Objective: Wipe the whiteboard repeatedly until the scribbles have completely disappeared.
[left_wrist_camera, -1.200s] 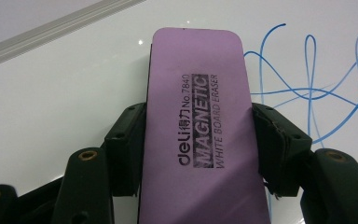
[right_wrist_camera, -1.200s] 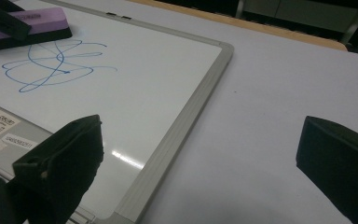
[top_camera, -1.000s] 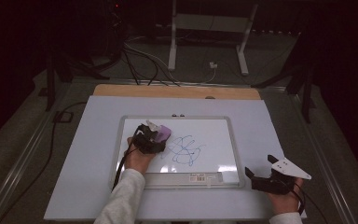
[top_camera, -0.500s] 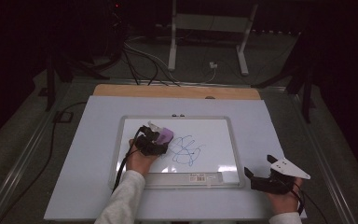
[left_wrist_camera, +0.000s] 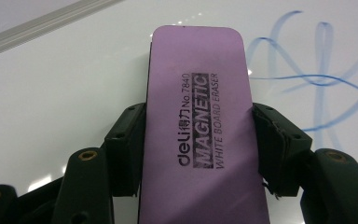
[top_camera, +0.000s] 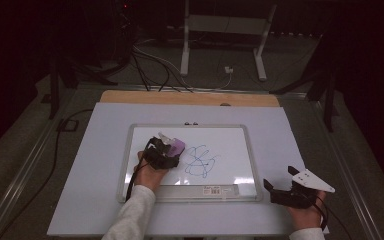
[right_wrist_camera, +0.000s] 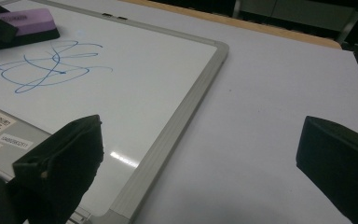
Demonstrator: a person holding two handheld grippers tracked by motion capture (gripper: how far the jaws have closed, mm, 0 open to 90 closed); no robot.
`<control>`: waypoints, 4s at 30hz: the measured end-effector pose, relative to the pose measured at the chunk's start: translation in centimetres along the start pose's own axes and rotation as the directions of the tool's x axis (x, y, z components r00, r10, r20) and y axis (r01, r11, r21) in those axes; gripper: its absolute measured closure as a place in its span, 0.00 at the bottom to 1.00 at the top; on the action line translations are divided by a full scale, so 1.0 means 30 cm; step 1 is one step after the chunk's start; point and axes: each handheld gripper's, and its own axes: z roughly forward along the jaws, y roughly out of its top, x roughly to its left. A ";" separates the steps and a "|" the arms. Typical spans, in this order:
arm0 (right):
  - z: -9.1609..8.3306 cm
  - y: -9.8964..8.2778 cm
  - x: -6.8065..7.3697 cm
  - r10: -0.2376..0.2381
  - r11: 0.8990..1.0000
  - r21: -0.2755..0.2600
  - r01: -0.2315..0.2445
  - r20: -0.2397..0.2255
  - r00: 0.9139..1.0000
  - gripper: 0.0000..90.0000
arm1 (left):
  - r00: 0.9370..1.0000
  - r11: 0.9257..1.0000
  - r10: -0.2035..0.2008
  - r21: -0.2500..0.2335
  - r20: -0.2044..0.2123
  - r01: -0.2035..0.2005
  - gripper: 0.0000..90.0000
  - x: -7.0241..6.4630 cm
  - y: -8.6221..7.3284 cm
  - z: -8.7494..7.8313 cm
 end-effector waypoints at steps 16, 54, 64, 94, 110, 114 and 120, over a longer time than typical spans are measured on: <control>0.005 0.001 0.006 -0.002 1.000 0.002 0.002 -0.003 1.000 0.01 | 0.992 0.995 0.095 0.007 0.083 -0.096 0.47 -0.144 0.005 -0.006; 0.002 -0.001 0.002 -0.001 1.000 0.003 0.001 0.002 1.000 0.01 | 0.999 0.999 0.035 0.017 0.037 -0.035 0.47 -0.091 0.053 0.038; 0.007 0.000 0.005 -0.009 1.000 0.006 0.009 -0.001 1.000 0.01 | 0.999 1.000 0.008 0.023 0.033 -0.009 0.47 -0.105 0.122 0.096; 0.004 -0.002 -0.002 -0.002 1.000 0.006 0.002 0.002 1.000 0.01 | 0.994 0.994 0.095 0.043 0.055 -0.097 0.47 -0.121 0.205 0.156; -0.003 -0.005 -0.007 0.003 1.000 0.003 -0.003 0.006 1.000 0.01 | 0.983 0.990 0.127 0.050 0.130 -0.134 0.47 -0.139 0.215 0.163; -0.004 -0.007 -0.010 0.004 1.000 0.003 -0.004 0.007 1.000 0.01 | 0.999 0.998 0.032 0.059 0.038 -0.034 0.47 -0.078 0.216 0.166; 0.000 -0.005 -0.006 0.000 1.000 0.005 0.000 0.004 1.000 0.01 | 0.987 0.993 0.105 0.048 0.122 -0.112 0.47 -0.133 0.227 0.177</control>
